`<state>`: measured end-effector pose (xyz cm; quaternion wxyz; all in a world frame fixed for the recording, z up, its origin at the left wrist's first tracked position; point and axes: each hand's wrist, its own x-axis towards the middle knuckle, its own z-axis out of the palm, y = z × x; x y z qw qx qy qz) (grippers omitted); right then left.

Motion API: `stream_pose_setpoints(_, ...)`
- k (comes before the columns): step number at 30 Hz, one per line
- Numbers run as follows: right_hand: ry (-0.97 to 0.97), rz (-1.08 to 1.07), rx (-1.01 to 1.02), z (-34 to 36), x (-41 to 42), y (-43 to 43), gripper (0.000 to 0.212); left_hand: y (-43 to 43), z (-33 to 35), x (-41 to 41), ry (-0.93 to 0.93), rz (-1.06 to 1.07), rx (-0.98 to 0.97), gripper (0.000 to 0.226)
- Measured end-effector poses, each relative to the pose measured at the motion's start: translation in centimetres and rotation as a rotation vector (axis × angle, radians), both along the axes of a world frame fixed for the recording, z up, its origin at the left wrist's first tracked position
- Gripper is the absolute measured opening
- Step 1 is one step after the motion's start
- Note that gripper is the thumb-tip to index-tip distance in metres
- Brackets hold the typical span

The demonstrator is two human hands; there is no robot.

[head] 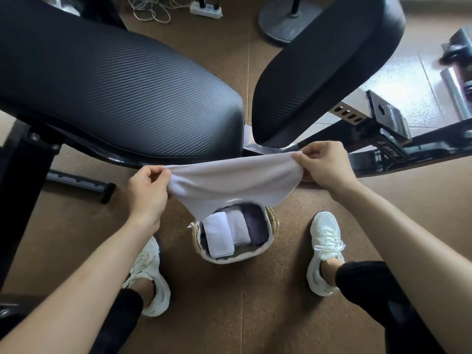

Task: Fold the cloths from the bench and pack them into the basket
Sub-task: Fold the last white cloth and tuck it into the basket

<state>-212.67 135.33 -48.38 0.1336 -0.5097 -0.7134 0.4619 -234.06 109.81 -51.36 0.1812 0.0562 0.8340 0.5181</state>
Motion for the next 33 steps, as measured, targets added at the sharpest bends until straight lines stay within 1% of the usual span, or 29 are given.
stream_pose_setpoints(4,0.052,-0.015,0.031,-0.1,-0.4,-1.2,0.013,0.4,0.6,1.2,-0.050,-0.038,0.041,0.007)
stream_pose_setpoints(9,0.147,-0.015,-0.039,0.1,-1.1,-3.8,0.012,1.3,1.2,3.7,-0.076,-0.119,0.088,0.005)
stream_pose_setpoints(11,0.170,0.037,-0.074,0.3,-1.4,-5.0,0.009,1.8,1.4,4.8,-0.080,-0.183,0.108,0.012)
stream_pose_setpoints(14,0.203,0.137,-0.134,0.4,-1.6,-6.3,0.006,2.3,2.0,6.3,-0.076,-0.276,0.153,0.010)
stream_pose_setpoints(18,0.247,0.238,-0.177,0.5,-1.6,-7.8,0.008,2.4,2.7,7.5,0.012,-0.411,0.143,0.010)
stream_pose_setpoints(22,0.258,0.289,-0.201,0.5,-1.6,-8.7,0.010,2.4,3.0,8.0,0.014,-0.415,0.137,0.013)
stream_pose_setpoints(29,0.248,0.360,-0.150,0.8,-1.6,-9.6,0.022,2.3,3.2,8.5,-0.032,-0.404,0.191,0.021)
stream_pose_setpoints(31,0.204,0.374,-0.049,0.8,-1.6,-9.8,0.029,2.4,3.5,8.7,-0.100,-0.415,0.223,0.025)
stream_pose_setpoints(33,0.170,0.357,0.046,0.8,-1.5,-9.8,0.030,2.4,3.8,8.9,-0.157,-0.470,0.258,0.027)
